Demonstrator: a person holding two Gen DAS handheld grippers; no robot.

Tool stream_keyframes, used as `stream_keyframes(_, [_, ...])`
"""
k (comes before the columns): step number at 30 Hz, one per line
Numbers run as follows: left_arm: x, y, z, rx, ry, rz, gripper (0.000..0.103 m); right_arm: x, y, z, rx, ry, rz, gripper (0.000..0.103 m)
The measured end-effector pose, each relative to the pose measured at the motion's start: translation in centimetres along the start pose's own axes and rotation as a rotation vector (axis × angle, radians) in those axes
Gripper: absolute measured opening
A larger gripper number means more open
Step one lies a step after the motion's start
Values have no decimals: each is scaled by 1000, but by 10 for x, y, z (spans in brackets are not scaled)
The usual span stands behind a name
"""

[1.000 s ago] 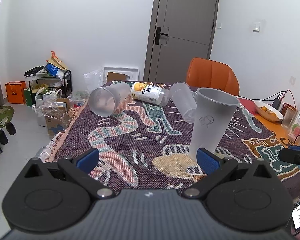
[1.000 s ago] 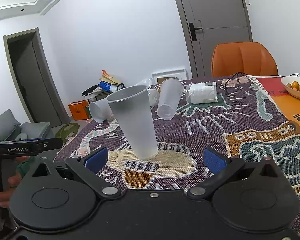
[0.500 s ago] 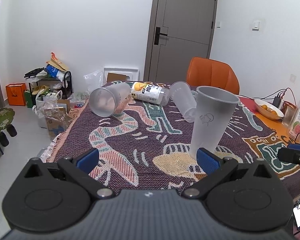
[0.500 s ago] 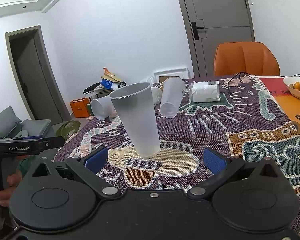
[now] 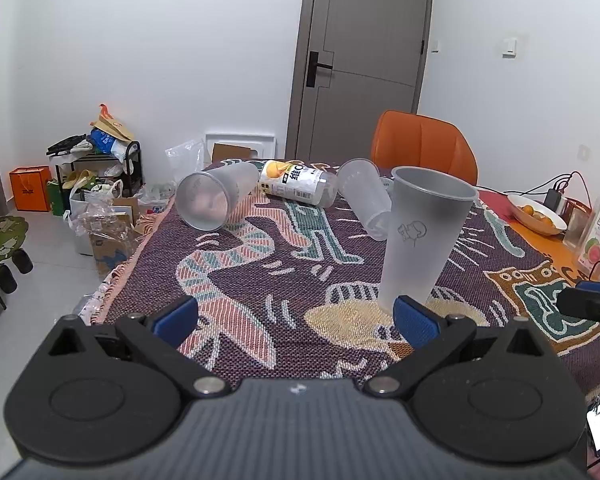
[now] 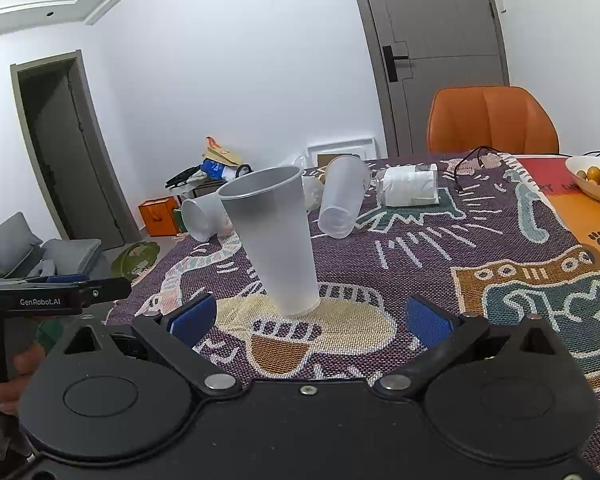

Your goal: Flip cup upright

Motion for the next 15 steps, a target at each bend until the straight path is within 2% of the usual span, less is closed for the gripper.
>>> stream_keyframes(15, [1, -2, -1, -14, -3, 5, 103, -1, -1, 2, 2, 10, 2, 103])
Point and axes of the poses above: each gripper's, at about its wrist camera, not at the fingertips, and x roughly against the way its jaws point, z to its left, y to its top, the point moved 7 cm from there along -x, roughly the way its jaws point, and after that the axes turned 8 degrees about y, right-handed, at the moved point
